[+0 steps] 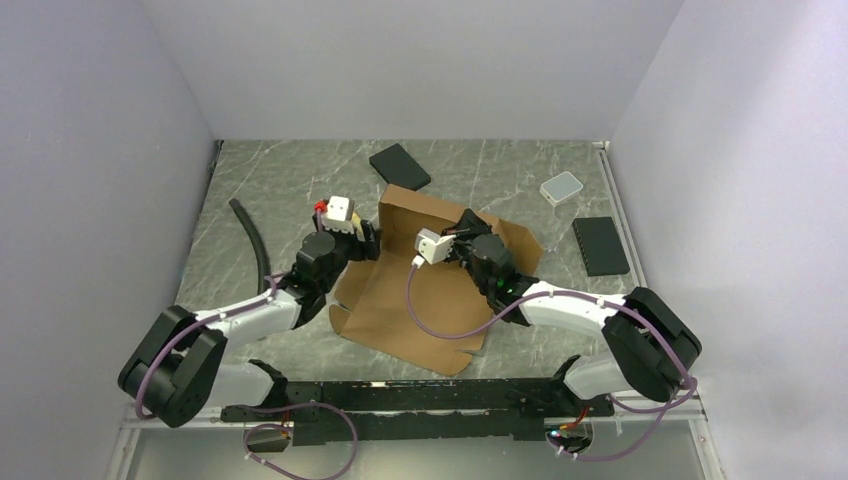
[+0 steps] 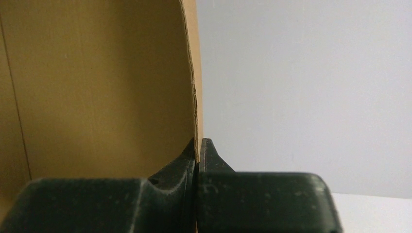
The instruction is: Fold the paper box
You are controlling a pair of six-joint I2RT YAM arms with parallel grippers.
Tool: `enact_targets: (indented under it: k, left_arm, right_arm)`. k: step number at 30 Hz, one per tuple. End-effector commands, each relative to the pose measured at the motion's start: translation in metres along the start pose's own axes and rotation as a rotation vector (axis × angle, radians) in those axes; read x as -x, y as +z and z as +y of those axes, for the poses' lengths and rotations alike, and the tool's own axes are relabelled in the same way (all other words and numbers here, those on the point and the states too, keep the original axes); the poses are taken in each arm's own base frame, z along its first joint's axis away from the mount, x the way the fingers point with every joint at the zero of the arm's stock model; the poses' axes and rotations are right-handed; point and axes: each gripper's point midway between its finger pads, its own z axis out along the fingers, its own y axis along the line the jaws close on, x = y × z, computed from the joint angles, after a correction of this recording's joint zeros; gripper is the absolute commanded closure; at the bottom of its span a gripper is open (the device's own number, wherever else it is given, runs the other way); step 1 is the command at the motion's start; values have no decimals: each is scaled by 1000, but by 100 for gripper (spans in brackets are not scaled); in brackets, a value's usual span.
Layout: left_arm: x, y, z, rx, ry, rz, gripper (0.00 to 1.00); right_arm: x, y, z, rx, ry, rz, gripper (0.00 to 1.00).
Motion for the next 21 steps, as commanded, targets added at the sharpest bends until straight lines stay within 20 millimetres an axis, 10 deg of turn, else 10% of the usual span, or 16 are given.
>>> enact_targets:
  k: [1, 15, 21]
  left_arm:
    - [-19, -10, 6, -33, -25, 64, 18]
    - [-27, 53, 4, -14, -28, 78, 22]
    - [-42, 81, 7, 19, -23, 106, 39]
  right_arm:
    - [-5, -3, 45, 128, -43, -10, 100]
    - [-2, -4, 52, 153, -77, -10, 100]
    - [0, -5, 49, 153, -51, -12, 100]
